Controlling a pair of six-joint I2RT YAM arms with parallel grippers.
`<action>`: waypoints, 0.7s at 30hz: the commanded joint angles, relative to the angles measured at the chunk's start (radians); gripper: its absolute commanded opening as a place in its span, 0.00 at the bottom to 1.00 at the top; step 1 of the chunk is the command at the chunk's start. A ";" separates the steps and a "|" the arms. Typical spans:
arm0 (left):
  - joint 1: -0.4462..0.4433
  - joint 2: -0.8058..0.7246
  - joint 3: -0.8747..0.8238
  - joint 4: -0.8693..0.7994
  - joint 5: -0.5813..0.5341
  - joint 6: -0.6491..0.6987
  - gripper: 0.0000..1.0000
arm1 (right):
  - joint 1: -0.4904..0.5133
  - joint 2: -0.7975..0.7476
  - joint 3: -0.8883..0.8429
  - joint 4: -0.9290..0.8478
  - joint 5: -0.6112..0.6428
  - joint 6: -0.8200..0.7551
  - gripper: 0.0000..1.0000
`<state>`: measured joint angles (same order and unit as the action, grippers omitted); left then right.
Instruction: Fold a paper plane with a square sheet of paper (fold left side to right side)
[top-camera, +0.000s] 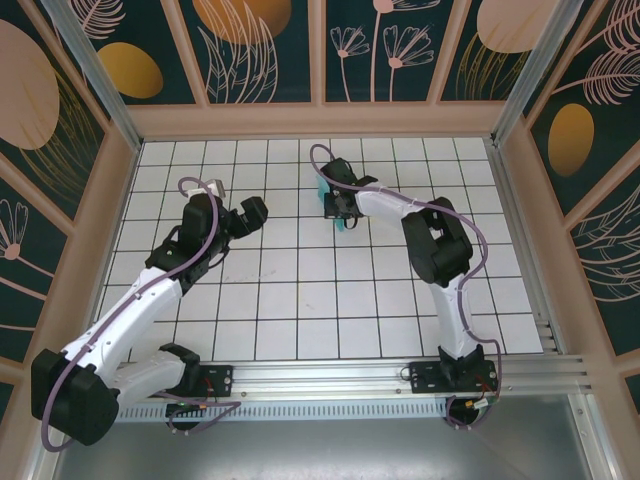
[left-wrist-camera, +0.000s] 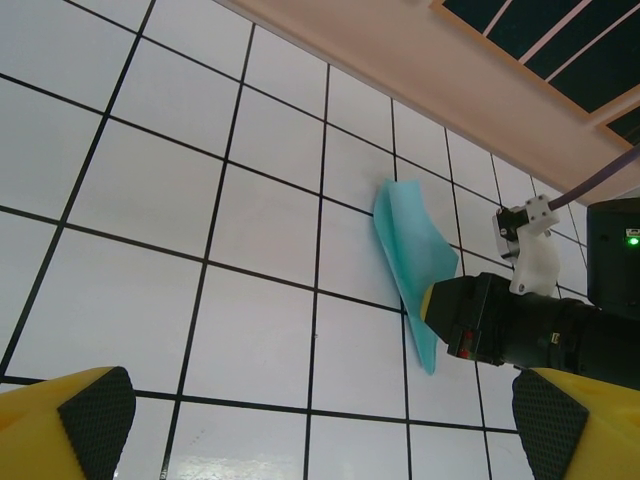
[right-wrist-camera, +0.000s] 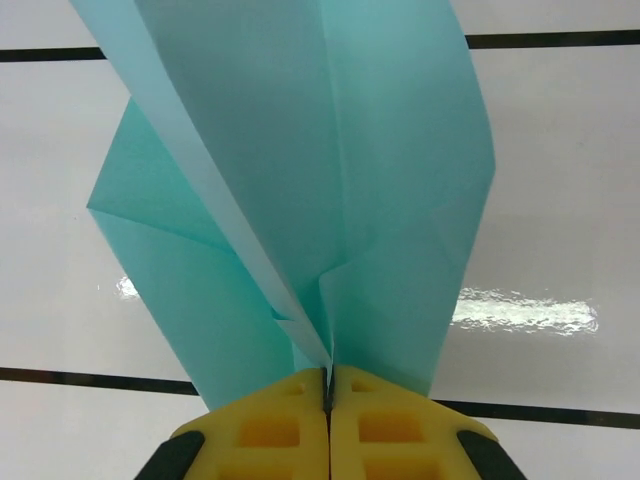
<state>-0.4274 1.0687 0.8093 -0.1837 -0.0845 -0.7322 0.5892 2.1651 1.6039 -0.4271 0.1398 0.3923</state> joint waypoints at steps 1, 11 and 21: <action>0.003 0.003 0.002 0.003 -0.014 0.025 0.98 | -0.007 0.027 0.022 -0.060 -0.016 0.016 0.11; 0.003 0.020 0.007 0.010 -0.003 0.017 0.99 | -0.007 -0.014 -0.018 -0.055 -0.003 0.013 0.19; 0.003 0.032 0.020 0.003 0.001 0.019 0.99 | -0.010 0.048 0.001 -0.079 -0.012 0.016 0.20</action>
<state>-0.4274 1.0950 0.8097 -0.1837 -0.0872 -0.7326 0.5884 2.1754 1.5963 -0.4610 0.1307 0.4000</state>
